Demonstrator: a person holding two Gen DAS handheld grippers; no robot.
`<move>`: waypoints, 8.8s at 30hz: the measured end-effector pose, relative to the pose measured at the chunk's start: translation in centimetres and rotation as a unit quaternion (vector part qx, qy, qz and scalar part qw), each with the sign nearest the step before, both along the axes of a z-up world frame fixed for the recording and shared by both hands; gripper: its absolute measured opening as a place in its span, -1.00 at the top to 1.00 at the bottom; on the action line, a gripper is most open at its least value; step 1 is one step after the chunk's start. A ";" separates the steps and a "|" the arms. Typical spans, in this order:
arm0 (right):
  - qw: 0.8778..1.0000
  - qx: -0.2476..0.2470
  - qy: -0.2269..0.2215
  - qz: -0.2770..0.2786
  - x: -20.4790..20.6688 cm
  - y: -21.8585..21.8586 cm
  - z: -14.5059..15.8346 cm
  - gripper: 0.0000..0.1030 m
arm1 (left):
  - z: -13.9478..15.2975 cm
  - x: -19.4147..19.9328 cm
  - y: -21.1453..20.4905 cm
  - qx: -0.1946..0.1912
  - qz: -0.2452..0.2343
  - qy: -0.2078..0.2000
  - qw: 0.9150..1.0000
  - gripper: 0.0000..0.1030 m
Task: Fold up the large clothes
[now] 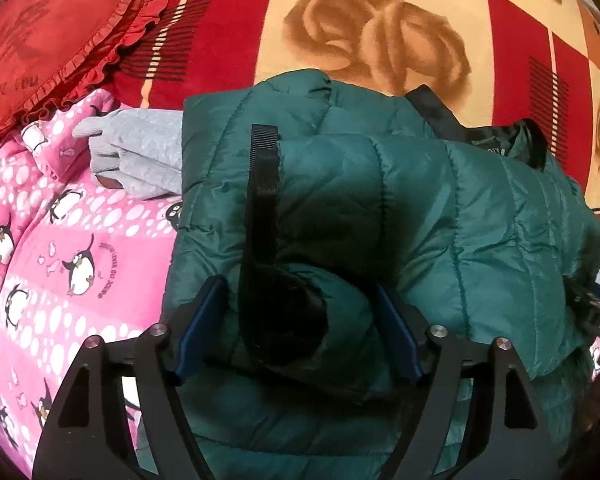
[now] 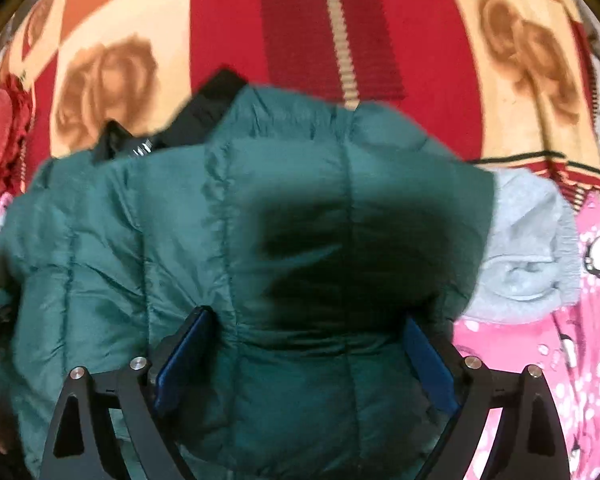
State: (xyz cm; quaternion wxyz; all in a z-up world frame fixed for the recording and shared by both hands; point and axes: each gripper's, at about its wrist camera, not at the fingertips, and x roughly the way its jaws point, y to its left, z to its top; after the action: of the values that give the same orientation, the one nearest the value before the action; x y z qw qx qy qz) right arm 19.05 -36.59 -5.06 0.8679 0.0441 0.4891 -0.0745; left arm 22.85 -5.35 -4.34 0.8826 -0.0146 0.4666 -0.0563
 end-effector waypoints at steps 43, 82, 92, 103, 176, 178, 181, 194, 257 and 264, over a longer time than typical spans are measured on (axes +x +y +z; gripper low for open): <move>0.999 0.015 0.001 0.030 -19.0 2.3 3.2 -0.83 | 4.1 -16.4 6.5 0.036 -0.021 -0.022 0.999 -0.52; 0.999 -0.012 -0.040 0.026 -24.8 5.1 5.4 -0.83 | 2.9 -24.0 4.6 0.017 -0.057 -0.033 0.998 -0.52; 0.999 -0.018 -0.029 0.006 -25.7 3.6 5.2 -0.83 | 3.2 -24.5 5.5 0.020 -0.054 -0.040 0.998 -0.52; 1.000 -0.018 -0.020 0.000 -27.3 2.6 5.7 -0.83 | 3.2 -24.9 7.2 -0.017 -0.055 -0.015 0.998 -0.52; 0.972 0.179 0.111 0.103 -33.3 -1.8 -2.0 -0.80 | -3.2 -26.4 15.1 -0.162 -0.034 0.142 0.976 -0.61; 0.972 0.184 0.108 0.101 -33.3 -2.0 -1.9 -0.70 | -3.3 -26.4 15.2 -0.159 -0.037 0.145 0.976 -0.61; 0.974 0.173 0.098 0.107 -33.3 -2.0 -1.4 -0.21 | -3.4 -26.3 15.0 -0.151 -0.044 0.151 0.976 -0.61; 0.970 0.191 -0.009 0.151 -31.8 -1.9 4.9 0.61 | 2.5 -26.5 14.7 -0.140 -0.078 0.087 0.983 0.71; 0.992 0.040 -0.087 0.087 1.8 2.1 5.9 -0.51 | 6.5 2.2 2.3 -0.008 -0.040 -0.079 0.996 -0.56; 0.997 0.005 -0.058 0.043 7.0 1.4 2.1 -0.55 | 4.1 5.2 0.6 0.046 -0.030 -0.074 0.996 -0.57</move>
State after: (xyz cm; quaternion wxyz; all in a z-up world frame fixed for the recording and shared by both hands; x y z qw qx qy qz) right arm 26.06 -35.20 -3.00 0.8968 0.0314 0.4402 -0.0318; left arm 28.08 -4.73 -0.27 0.9121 0.0446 0.4027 -0.0620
